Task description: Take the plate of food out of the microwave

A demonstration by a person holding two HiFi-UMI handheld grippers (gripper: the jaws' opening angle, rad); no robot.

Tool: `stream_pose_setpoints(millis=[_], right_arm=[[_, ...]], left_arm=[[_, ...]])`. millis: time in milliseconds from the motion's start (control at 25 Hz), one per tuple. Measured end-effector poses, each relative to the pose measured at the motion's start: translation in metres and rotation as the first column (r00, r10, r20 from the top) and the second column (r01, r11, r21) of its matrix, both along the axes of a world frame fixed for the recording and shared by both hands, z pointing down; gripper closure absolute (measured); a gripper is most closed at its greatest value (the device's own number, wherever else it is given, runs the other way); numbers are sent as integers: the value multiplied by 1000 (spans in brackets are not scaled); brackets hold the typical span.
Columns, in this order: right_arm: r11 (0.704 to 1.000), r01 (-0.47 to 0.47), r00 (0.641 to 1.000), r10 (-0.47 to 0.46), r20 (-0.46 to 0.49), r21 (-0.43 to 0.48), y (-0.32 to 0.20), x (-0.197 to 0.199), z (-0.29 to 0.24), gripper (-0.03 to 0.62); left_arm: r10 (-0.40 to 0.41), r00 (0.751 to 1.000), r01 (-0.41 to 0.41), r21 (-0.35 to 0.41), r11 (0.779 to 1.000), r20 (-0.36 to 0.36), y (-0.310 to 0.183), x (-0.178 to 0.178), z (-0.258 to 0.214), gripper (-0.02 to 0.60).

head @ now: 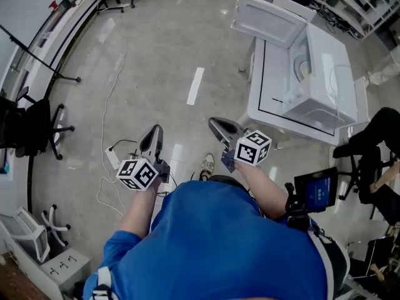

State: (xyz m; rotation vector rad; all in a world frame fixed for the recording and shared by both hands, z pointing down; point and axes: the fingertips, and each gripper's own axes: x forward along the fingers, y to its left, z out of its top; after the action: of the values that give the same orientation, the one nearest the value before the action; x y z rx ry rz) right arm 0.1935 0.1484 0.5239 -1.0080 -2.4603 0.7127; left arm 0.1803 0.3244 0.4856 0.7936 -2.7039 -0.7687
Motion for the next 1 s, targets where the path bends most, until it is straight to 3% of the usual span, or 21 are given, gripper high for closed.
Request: stream_pose_setpoints(millis=[320,680,1000], right_arm=[[1000,-16,1000,16,-5,-6,-29,-61,0,589],[997,-80,997,80,-13,-7,-71,-106,1,589],[973,-229,973,229,-18,1,-105,-157,6,589]], left_arm=[[29,999,-29,-1,1000,16,-38,-71,-9,572],[90,996,-90,-4,996,4,-80,-123,-4,572],[242,970,-242,0,970,10,-120,-199,-1,572]])
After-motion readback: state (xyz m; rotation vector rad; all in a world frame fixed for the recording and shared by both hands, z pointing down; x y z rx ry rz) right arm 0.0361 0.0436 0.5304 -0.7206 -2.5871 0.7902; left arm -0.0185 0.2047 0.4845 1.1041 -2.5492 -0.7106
